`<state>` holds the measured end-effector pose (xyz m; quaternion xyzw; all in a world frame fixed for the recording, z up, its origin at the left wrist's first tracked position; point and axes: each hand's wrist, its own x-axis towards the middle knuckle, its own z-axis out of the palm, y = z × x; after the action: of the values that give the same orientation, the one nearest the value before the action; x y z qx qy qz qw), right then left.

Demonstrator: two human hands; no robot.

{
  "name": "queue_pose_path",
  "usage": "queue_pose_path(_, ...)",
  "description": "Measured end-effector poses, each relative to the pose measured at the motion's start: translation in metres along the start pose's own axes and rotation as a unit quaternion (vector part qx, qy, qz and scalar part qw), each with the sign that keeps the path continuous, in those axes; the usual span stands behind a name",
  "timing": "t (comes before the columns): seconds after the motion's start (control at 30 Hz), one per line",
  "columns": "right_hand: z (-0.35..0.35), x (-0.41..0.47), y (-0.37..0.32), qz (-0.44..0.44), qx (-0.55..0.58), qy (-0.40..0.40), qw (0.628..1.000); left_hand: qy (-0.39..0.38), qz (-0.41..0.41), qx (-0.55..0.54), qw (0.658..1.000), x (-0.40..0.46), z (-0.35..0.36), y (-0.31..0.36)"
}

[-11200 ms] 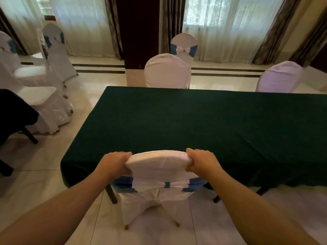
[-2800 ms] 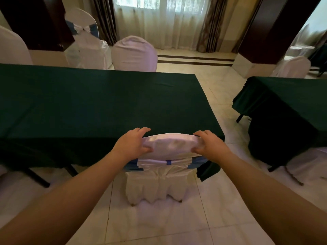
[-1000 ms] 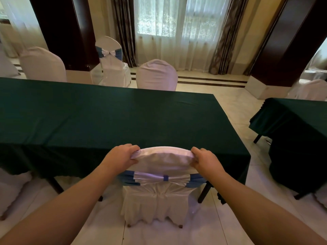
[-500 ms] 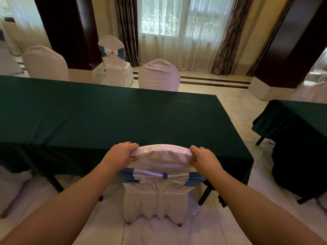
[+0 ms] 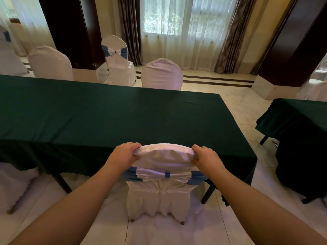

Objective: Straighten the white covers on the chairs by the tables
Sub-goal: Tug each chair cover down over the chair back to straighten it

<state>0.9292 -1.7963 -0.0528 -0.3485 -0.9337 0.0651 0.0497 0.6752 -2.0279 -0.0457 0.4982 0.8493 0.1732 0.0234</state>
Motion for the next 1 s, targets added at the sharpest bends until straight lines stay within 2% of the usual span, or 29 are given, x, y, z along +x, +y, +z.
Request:
queue_pose_path(0.4, -0.005, -0.001, -0.003, 0.008, -0.018, -0.016, 1.000, -0.014, -0.019, -0.014, 1.000, -0.001, -0.003, 0.005)
queue_pose_path(0.57, -0.014, 0.002, -0.007, -0.003, -0.045, -0.048, 0.998, -0.061, -0.028, -0.009, 0.998, 0.003, -0.008, 0.003)
queue_pose_path(0.73, -0.032, 0.001, -0.026, -0.053, 0.031, -0.028, 0.998, -0.074, -0.064, -0.024, 0.995, 0.005, -0.028, -0.007)
queue_pose_path(0.87, -0.050, 0.006, -0.055, -0.046, 0.084, -0.006, 0.995, -0.023, -0.037, -0.009, 0.999, 0.001, -0.053, -0.014)
queue_pose_path(1.0, -0.060, 0.008, -0.090, -0.032, 0.085, -0.011, 0.996, -0.040, -0.030, 0.010, 0.999, -0.005, -0.080, -0.022)
